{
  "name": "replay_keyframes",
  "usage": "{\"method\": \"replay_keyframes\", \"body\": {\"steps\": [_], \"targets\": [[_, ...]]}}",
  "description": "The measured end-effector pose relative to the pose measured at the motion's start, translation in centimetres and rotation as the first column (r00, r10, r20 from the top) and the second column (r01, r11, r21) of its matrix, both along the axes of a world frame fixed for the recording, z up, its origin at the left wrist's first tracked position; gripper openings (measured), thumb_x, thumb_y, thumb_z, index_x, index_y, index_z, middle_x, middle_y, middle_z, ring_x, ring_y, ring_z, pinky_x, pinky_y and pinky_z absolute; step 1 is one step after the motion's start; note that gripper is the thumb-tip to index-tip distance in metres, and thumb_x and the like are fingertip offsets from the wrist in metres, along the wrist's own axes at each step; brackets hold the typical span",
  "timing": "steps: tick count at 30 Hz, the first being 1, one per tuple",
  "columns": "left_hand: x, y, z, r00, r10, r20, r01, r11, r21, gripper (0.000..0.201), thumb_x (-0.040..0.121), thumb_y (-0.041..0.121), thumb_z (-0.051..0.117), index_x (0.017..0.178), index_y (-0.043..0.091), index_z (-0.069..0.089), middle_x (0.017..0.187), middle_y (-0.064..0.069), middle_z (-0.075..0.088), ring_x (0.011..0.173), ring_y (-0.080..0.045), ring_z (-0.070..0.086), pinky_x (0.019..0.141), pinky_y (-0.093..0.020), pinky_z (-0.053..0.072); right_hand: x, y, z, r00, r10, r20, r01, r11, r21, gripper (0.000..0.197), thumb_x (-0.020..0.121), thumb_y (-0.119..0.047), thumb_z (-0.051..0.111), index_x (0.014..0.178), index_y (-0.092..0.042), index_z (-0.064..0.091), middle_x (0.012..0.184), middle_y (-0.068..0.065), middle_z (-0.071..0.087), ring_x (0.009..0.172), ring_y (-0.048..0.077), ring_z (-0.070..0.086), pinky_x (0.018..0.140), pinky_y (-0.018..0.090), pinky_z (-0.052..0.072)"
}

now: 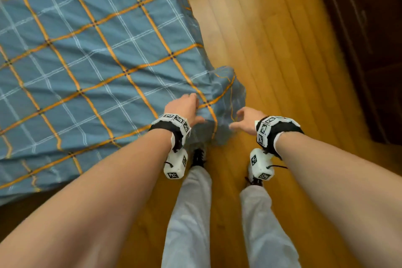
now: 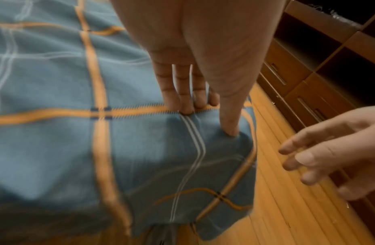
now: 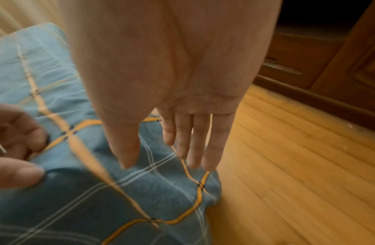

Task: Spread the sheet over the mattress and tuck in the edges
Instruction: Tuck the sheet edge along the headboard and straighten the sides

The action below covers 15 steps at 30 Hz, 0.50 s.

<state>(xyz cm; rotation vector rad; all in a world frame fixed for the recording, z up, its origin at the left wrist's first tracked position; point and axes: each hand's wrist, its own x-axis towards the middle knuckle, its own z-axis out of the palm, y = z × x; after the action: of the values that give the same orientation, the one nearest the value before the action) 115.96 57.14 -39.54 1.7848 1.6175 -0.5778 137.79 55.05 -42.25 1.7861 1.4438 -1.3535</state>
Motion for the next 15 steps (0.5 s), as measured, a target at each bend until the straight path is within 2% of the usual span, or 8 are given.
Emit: {"method": "replay_keyframes", "body": {"steps": [2,6,10,15], "targets": [[0.4,-1.9,-0.3,0.998,0.029,-0.048,-0.026,0.998,0.057,0.043,0.081,0.048,0.070,0.105,0.017,0.054,0.106,-0.005,0.061,0.098,-0.029,0.062,0.081,-0.041,0.050,-0.7,-0.8,-0.9,0.998,-0.009,-0.059,0.010,1.000,0.027,0.069,0.081,-0.054,0.068,0.135,-0.015,0.050,0.134,0.005,0.057,0.120,0.026,0.056,0.096,0.036,0.048],[1.5,-3.7,-0.7,0.996,-0.001,-0.092,0.010,0.995,0.102,0.023,0.093,0.034,0.061,0.101,0.013,0.064,0.103,-0.010,0.065,0.096,-0.034,0.064,0.081,-0.043,0.053,-1.6,-1.6,-1.0,0.988,-0.035,-0.151,0.061,0.984,0.169,0.051,0.085,-0.048,0.064,0.126,-0.021,0.055,0.119,-0.001,0.066,0.109,0.022,0.062,0.093,0.038,0.051],[1.5,-3.9,-0.6,1.000,0.005,-0.024,-0.002,0.992,0.124,0.017,0.095,0.029,0.056,0.104,0.017,0.065,0.106,-0.006,0.063,0.097,-0.031,0.063,0.079,-0.041,0.051,-0.8,-2.1,0.0,0.975,-0.048,-0.218,0.092,0.976,0.200,0.037,0.086,-0.037,0.066,0.119,-0.021,0.061,0.113,-0.003,0.068,0.106,0.020,0.062,0.094,0.036,0.051],[0.9,-5.2,-0.2,0.999,-0.018,0.034,0.011,0.979,0.205,0.014,0.096,0.029,0.052,0.100,0.019,0.061,0.101,-0.003,0.059,0.091,-0.030,0.061,0.068,-0.036,0.045,-0.5,-2.9,-0.4,0.980,-0.042,-0.193,0.081,0.977,0.198,0.033,0.085,-0.038,0.067,0.115,-0.025,0.063,0.110,-0.005,0.068,0.105,0.019,0.064,0.093,0.038,0.052]]}}
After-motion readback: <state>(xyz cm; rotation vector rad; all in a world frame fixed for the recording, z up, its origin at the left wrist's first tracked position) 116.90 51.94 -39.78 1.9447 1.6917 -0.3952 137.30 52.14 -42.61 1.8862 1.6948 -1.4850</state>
